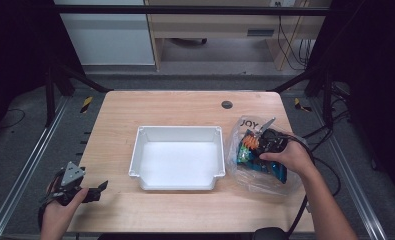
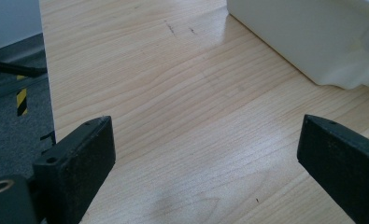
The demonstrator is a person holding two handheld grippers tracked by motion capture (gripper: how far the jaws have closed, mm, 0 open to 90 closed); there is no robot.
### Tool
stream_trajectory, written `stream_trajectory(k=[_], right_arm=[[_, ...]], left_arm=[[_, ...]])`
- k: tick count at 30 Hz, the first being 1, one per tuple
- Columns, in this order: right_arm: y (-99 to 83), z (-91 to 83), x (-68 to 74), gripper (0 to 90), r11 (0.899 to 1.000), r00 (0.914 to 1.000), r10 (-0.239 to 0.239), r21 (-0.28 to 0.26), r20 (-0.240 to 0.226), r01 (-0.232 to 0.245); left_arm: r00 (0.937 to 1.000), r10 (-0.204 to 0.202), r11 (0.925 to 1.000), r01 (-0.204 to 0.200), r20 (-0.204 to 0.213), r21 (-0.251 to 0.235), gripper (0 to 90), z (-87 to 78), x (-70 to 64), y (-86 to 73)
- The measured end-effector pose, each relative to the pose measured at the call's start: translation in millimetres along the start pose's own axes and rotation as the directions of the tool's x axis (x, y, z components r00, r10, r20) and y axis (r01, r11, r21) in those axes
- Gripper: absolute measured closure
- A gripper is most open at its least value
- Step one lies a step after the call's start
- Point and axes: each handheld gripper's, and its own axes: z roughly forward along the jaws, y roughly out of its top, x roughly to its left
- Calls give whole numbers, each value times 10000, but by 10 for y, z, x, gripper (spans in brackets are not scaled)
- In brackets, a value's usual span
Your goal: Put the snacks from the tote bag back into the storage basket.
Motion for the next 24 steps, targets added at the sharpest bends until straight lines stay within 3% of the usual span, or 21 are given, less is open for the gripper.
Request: stream_trajectory(k=[4, 10, 24], right_arm=[[-42, -53, 5, 315, 9997, 9998, -212, -146, 7, 212], [-113, -182, 6, 407, 9976, 9999, -84, -693, 124, 92], [-146, -501, 116, 417, 9777, 9960, 67, -2096, 894, 123]], left_arm=[[10000, 1, 10000, -1, -35, -22, 40, -12, 5, 0], [10000, 16, 10000, -16, -15, -52, 40, -15, 4, 2], [9998, 157, 9999, -156, 122, -72, 39, -5, -17, 18]])
